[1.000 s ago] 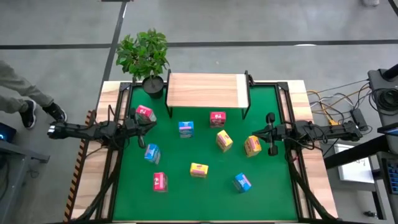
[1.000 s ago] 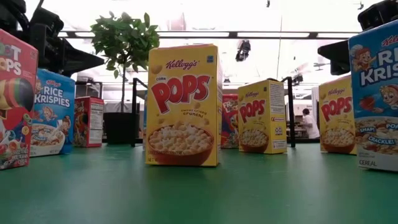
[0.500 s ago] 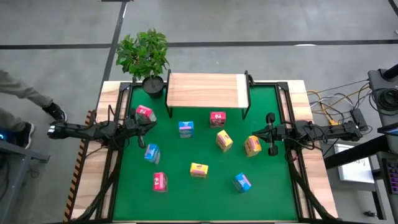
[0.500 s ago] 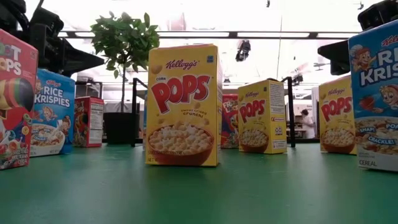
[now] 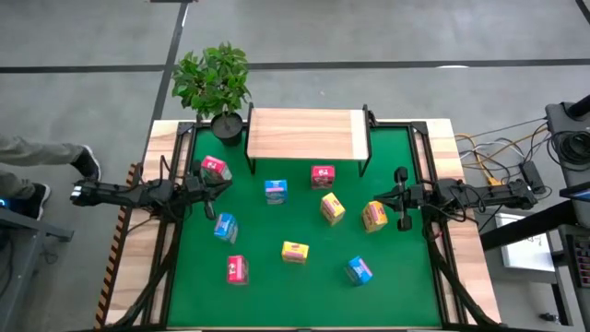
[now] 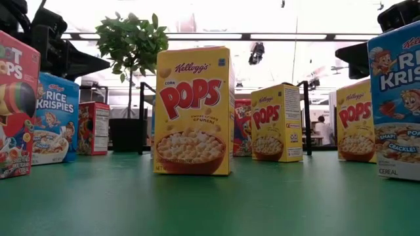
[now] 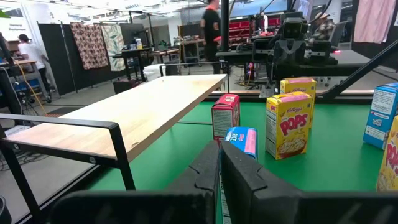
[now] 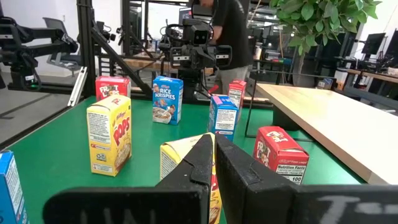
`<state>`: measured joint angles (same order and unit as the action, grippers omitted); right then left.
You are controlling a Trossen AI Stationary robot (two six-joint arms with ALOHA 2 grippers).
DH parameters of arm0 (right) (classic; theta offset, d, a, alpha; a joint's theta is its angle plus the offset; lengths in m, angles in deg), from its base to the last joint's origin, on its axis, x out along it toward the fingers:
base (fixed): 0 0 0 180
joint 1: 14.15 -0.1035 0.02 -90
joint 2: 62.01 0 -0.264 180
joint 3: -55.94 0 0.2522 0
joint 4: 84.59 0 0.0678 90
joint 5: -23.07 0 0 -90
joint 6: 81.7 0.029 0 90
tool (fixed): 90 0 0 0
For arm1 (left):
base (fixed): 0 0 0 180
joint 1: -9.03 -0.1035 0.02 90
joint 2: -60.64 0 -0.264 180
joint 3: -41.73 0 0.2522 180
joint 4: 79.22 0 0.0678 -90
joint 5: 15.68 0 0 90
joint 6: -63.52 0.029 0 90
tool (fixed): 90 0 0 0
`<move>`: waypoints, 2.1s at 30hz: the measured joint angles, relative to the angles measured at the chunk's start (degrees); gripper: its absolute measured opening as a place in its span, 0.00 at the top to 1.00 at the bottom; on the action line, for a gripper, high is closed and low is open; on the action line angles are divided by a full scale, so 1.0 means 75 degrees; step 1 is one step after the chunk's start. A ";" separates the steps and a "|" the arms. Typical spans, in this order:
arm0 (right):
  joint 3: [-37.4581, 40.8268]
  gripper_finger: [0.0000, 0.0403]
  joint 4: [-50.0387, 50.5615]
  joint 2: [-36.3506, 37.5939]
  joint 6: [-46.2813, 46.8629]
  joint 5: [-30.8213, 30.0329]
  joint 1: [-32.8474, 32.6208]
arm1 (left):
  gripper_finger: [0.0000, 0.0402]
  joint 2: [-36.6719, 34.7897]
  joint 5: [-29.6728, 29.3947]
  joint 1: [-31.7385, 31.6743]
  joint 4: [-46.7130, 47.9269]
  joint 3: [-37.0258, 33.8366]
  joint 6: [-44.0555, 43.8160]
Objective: Stack cereal on shelf
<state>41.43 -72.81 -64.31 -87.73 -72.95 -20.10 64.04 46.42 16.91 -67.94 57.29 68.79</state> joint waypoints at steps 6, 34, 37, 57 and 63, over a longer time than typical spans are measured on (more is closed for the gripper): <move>0.0000 0.98 0.0000 0.0001 -0.0008 0.0000 -0.0001 | 1.00 0.0000 -0.0001 0.0001 0.0000 0.0000 0.0002; 0.0000 0.98 -0.0420 -0.0002 0.2938 -0.0019 -0.0003 | 1.00 0.0002 0.0000 -0.0001 -0.0078 0.0000 0.0002; 0.0001 0.98 -0.0597 -0.0002 0.3259 -0.0017 0.0000 | 1.00 0.0002 0.0000 -0.0001 -0.0371 0.0000 -0.0008; 0.0000 0.98 -0.3888 -0.1254 0.2400 -0.0257 -0.0002 | 1.00 0.0002 0.0003 -0.0001 -0.3077 0.0000 -0.1238; -0.0097 0.98 -0.4766 -0.2289 0.2327 -0.0698 0.0000 | 1.00 0.0002 0.0003 0.0001 -0.3102 0.0000 -0.1237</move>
<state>40.70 -108.55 -81.48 -70.28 -78.19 -20.10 64.06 46.44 16.92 -91.20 57.29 59.51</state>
